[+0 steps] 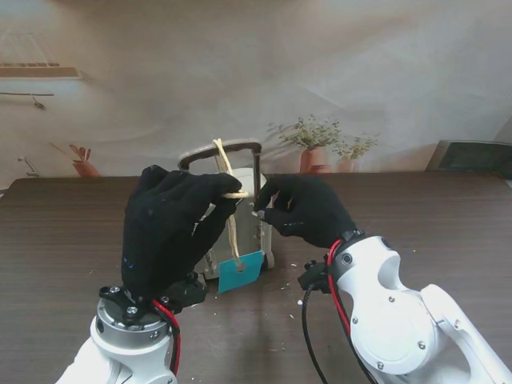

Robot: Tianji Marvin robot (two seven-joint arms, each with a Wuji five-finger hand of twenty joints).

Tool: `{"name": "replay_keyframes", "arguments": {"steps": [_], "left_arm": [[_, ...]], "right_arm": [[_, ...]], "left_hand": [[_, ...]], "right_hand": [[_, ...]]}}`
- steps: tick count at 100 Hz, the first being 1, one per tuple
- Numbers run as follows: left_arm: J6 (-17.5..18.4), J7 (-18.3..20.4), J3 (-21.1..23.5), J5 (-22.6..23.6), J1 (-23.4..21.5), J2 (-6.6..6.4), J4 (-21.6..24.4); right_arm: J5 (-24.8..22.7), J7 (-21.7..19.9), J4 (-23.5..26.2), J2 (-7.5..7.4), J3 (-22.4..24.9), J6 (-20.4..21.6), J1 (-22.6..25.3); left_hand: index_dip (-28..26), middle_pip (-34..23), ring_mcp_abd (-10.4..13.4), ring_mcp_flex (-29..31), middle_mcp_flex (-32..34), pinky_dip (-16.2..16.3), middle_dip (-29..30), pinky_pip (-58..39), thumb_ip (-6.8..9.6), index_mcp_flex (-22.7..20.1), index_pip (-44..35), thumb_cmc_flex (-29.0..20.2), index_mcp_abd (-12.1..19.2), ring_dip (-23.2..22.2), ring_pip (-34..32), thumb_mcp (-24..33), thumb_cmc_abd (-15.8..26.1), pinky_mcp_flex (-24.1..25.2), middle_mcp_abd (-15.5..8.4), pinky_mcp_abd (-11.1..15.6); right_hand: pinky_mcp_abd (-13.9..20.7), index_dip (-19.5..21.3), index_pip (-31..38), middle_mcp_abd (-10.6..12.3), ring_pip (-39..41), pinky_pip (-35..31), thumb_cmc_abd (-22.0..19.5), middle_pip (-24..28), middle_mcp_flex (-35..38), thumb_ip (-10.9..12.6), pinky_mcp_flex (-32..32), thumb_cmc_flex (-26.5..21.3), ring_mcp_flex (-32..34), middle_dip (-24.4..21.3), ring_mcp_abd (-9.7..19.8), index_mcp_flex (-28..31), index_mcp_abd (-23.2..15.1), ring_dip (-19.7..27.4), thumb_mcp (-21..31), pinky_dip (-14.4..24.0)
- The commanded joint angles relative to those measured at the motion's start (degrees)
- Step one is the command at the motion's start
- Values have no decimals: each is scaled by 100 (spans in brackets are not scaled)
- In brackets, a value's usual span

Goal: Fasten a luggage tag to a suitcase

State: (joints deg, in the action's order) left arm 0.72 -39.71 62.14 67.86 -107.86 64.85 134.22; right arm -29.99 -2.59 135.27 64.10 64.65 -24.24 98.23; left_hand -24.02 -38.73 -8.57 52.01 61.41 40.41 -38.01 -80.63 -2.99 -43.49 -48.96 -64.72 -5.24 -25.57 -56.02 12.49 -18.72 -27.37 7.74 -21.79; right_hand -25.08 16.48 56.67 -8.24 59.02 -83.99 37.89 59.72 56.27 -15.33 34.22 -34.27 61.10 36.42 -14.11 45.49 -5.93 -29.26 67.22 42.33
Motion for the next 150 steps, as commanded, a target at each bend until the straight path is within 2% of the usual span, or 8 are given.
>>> {"name": "replay_keyframes", "arguments": {"steps": [1, 29, 46, 50, 57, 76, 111, 150], "left_arm": [[-24, 68, -23, 18, -13, -4, 370], [6, 50, -45, 57, -15, -15, 378], [4, 56, -36, 84, -54, -23, 380], [1, 55, -38, 86, -56, -23, 379], [0, 55, -38, 88, -56, -24, 379], [0, 55, -38, 88, -57, -24, 379], [0, 55, -38, 88, -57, -24, 379], [0, 55, -38, 88, -57, -24, 379]], "right_arm": [[23, -214, -6, -45, -93, 31, 51], [198, -660, -233, -130, -404, -17, -361], [253, -917, -421, -178, -560, -83, -657], [262, -984, -470, -190, -595, -121, -732], [286, -1070, -540, -206, -654, -217, -841], [126, -1265, -665, -254, -767, -407, -1012], [-33, -1303, -570, -276, -709, -750, -912], [298, -1097, -660, -188, -720, -943, -1191]], "left_hand": [[38, -6, 178, -53, -64, 95, -20, -137, 94, -82, 10, -350, 27, -135, 19, -104, 152, 68, 268, -74], [35, -7, 185, -60, -67, 96, -22, -138, 94, -75, 13, -347, 37, -135, 20, -111, 158, 69, 258, -75], [34, -7, 182, -58, -66, 97, -21, -138, 96, -77, 12, -352, 35, -135, 21, -110, 160, 69, 263, -75], [34, -6, 183, -52, -67, 97, -20, -138, 95, -78, 12, -349, 32, -136, 19, -112, 159, 69, 272, -75], [37, -6, 182, -60, -69, 98, -21, -140, 95, -71, 17, -350, 26, -136, 20, -113, 160, 65, 262, -76], [34, -7, 174, -66, -70, 97, -22, -137, 96, -77, 14, -353, 21, -137, 18, -114, 159, 71, 268, -79], [36, -6, 180, -61, -71, 99, -23, -138, 97, -78, 18, -353, 32, -139, 14, -118, 162, 70, 268, -81], [40, -6, 175, -58, -64, 100, -17, -140, 99, -82, 23, -355, 23, -140, 12, -120, 161, 63, 270, -84]], "right_hand": [[18, -253, -158, 130, 261, -286, -117, 206, 173, -111, 105, -146, 147, 180, 79, 187, -327, -111, -262, 136], [116, -809, -622, 204, 528, -440, -450, 361, 81, -57, 123, -186, 62, 498, 152, -203, -1027, -156, -468, 218], [113, -1112, -1187, 189, 595, -471, -794, 430, 46, 176, 90, -99, 20, 623, 130, -619, -1247, -166, -477, 260], [104, -1087, -1307, 187, 617, -476, -854, 442, 47, 276, 81, -63, 17, 659, 119, -774, -1298, -172, -481, 277], [76, -500, -1687, 172, 657, -481, -920, 458, 82, 341, 80, -53, 22, 738, 83, -1020, -1359, -178, -510, 332], [-14, -213, -1743, 217, 849, -598, -1187, 719, 335, 620, 208, -103, 185, 973, 37, -1822, -1579, -221, -586, 372], [-13, -345, -2028, 120, 728, -442, -1359, 665, -31, 795, -186, 304, -179, 1082, -46, -3087, -116, -201, -736, 355], [-48, -486, -2079, 19, 545, -294, -1220, 528, -213, 777, -372, 660, -347, 976, -131, -3069, 91, -187, -710, 364]]}}
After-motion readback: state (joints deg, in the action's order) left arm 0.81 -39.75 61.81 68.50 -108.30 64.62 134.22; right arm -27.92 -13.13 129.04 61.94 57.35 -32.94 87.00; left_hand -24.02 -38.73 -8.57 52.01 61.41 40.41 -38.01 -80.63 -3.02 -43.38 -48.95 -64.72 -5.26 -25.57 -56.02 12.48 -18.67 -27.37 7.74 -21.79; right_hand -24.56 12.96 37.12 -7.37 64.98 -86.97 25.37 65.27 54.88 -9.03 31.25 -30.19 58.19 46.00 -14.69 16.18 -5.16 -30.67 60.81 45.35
